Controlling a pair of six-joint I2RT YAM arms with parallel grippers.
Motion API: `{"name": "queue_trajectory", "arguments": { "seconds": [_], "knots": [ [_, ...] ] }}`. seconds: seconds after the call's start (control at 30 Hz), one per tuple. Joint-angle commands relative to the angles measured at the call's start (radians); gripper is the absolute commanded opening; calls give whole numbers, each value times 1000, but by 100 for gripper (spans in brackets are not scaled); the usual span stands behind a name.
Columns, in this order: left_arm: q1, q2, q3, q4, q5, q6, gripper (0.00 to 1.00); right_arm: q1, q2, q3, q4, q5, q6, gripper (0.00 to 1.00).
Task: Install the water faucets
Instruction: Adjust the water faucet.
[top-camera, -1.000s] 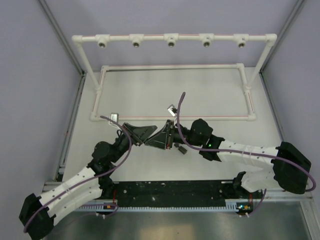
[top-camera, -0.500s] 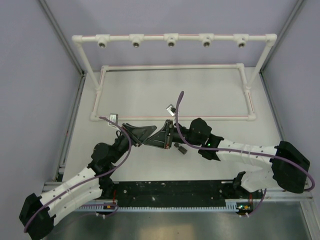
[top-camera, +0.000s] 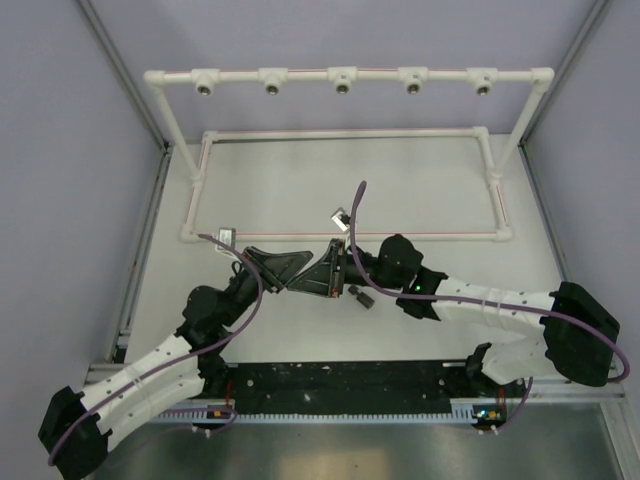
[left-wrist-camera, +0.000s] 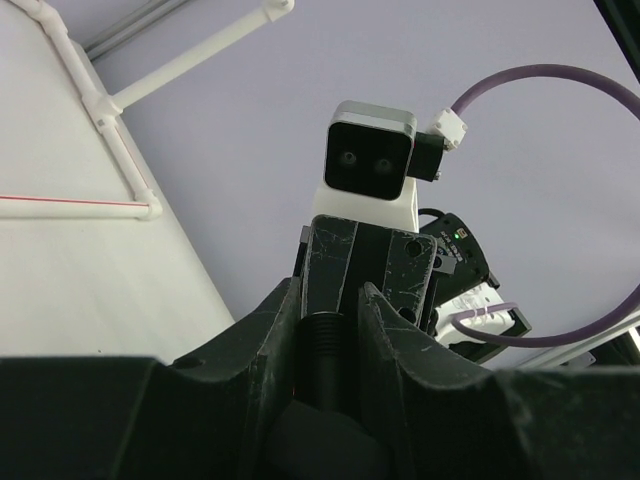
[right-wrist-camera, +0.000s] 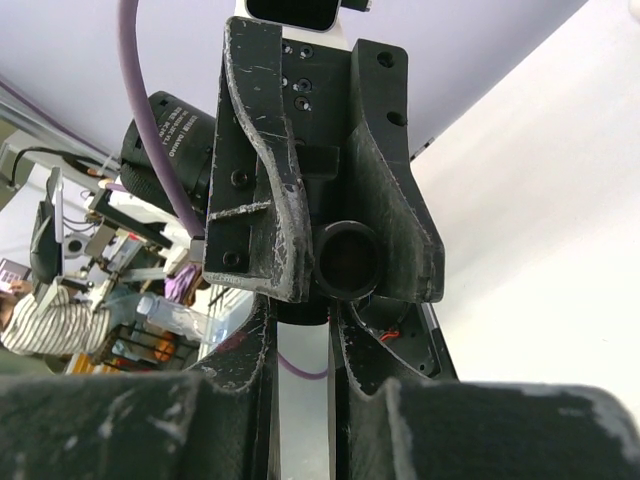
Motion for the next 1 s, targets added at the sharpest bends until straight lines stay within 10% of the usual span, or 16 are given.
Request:
{"name": "queue_trajectory", "arguments": {
  "seconds": [0.0, 0.3, 0.6, 0.97],
  "knots": [
    [-7, 2, 0, 72, 34, 0, 0, -4, -6, 49, 29, 4, -8, 0],
    [-7, -46, 18, -45, -30, 22, 0, -33, -153, -1, -157, 94, -115, 54],
    [-7, -119, 32, -162, -133, 48, 0, -76, -314, -110, -294, 187, -140, 57],
    [-7, -17, 26, -34, -93, 2, 0, -75, -127, -115, 119, 4, 56, 60]
  ]
}}
